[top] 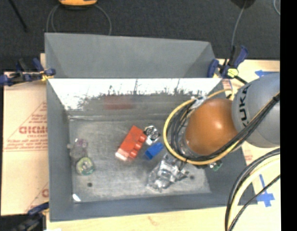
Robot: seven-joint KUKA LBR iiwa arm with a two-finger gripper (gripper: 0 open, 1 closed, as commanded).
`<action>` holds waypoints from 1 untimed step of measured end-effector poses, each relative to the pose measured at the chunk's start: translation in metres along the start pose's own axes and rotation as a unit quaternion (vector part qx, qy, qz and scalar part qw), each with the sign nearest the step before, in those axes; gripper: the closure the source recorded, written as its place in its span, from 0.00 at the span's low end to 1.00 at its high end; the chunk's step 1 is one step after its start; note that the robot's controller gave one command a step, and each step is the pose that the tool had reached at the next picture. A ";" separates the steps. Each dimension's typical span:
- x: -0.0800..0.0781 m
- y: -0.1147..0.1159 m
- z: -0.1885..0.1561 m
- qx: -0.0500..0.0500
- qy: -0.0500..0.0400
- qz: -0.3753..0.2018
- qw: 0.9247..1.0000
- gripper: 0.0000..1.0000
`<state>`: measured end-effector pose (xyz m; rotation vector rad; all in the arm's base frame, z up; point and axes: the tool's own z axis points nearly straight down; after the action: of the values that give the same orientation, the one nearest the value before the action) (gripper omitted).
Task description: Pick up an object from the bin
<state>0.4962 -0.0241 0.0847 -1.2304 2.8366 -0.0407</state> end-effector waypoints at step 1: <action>-0.001 -0.004 -0.034 -0.020 0.016 0.002 1.000 1.00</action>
Offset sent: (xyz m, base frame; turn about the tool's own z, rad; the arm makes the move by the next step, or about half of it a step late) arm 0.0000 0.0000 0.0318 0.0007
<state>0.4978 -0.0256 0.1185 -1.2413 2.8807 -0.0047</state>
